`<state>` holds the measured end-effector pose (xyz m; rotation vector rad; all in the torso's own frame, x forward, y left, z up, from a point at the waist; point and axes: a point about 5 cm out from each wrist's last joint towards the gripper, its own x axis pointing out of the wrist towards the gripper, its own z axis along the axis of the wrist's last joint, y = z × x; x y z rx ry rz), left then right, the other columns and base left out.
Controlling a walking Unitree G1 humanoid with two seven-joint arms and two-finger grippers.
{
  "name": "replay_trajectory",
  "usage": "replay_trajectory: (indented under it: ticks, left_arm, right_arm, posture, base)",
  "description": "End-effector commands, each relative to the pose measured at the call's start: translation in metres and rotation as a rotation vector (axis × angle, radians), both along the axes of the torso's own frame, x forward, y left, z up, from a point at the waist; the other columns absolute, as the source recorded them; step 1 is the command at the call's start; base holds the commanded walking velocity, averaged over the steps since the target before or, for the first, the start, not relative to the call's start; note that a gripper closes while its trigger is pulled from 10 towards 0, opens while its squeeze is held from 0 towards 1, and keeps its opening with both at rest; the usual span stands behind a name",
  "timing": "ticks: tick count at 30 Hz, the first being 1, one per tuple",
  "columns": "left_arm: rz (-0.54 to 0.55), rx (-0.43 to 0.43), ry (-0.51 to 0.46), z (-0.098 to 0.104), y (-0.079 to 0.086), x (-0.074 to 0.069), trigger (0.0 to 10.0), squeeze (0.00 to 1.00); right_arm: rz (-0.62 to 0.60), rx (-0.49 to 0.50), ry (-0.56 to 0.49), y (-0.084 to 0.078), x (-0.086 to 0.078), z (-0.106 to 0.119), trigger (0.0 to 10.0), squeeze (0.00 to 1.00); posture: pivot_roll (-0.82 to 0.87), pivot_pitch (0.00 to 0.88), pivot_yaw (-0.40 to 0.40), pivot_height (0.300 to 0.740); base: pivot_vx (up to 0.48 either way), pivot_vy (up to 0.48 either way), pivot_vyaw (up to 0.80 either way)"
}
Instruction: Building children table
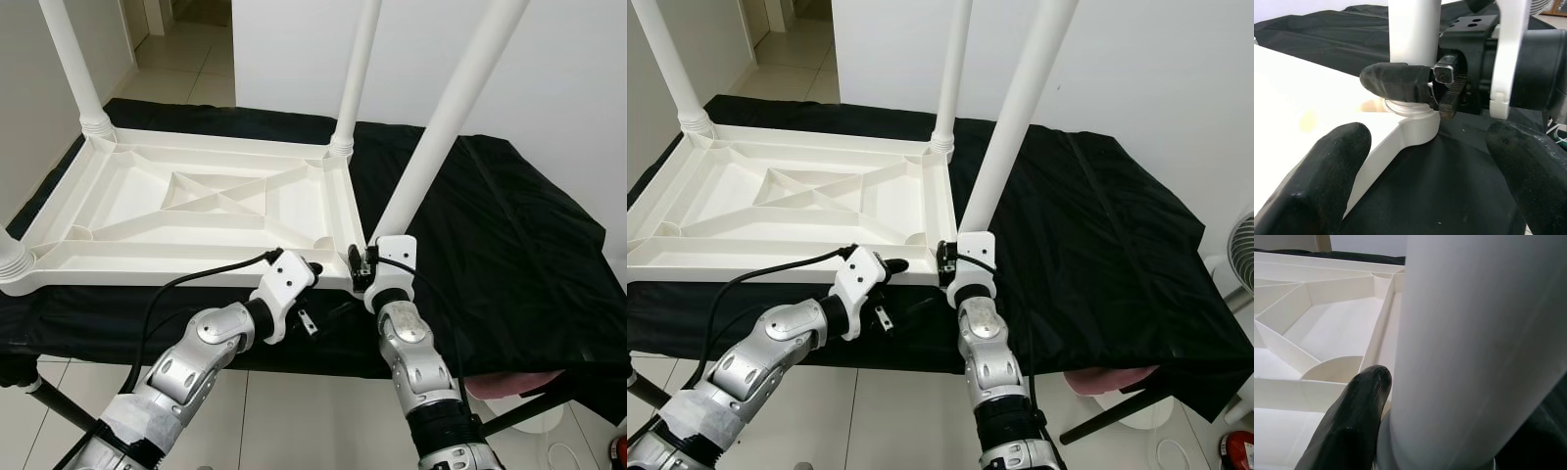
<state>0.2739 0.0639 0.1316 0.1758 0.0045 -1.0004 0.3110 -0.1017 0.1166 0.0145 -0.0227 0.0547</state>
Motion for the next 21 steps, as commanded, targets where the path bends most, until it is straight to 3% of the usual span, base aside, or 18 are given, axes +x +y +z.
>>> replay_trajectory:
  ticks: [1, 3, 4, 7, 13, 14, 21]
  left_arm:
    - [-0.132, 0.014, 0.011, -0.001, -0.007, -0.005, 10.0, 0.00]
    - [-0.131, 0.013, 0.012, -0.001, -0.007, -0.005, 10.0, 0.00]
    - [-0.131, 0.013, 0.011, -0.001, -0.008, -0.006, 10.0, 0.00]
    - [-0.129, 0.012, 0.011, -0.002, -0.009, -0.005, 10.0, 0.00]
    - [-0.125, 0.008, 0.010, -0.001, -0.008, -0.005, 10.0, 0.00]
    - [-0.125, 0.008, 0.010, -0.001, -0.008, -0.004, 10.0, 0.00]
    - [-0.126, 0.011, 0.006, 0.000, -0.009, -0.002, 10.0, 0.00]
  right_arm:
    - [-0.019, 0.032, 0.059, -0.007, -0.004, -0.012, 10.0, 0.28]
    - [-0.018, 0.030, 0.053, -0.008, -0.004, -0.011, 10.0, 0.28]
    - [-0.003, 0.018, 0.022, -0.011, -0.004, -0.007, 10.0, 1.00]
    - [0.027, 0.031, -0.023, -0.019, -0.004, -0.002, 10.0, 1.00]
    - [0.127, 0.074, 0.002, -0.029, -0.002, -0.008, 10.0, 1.00]
    - [0.161, 0.057, -0.004, -0.031, -0.002, -0.008, 10.0, 0.00]
    - [0.447, -0.040, -0.015, -0.046, 0.001, -0.006, 10.0, 0.00]
  posture:
    - [-0.01, 0.000, -0.089, 0.740]
    - [-0.01, 0.000, -0.089, 0.740]
    - [-0.01, 0.000, -0.093, 0.740]
    - [-0.01, 0.000, -0.097, 0.740]
    - [-0.02, 0.000, -0.097, 0.740]
    - [-0.02, 0.000, -0.096, 0.740]
    - [-0.03, 0.000, -0.085, 0.740]
  base:
    - [0.000, 0.000, 0.00]
    - [0.000, 0.000, 0.00]
    - [0.000, 0.000, 0.00]
    - [0.000, 0.000, 0.00]
    - [0.000, 0.000, 0.00]
    - [0.000, 0.000, 0.00]
    - [0.000, 0.000, 0.00]
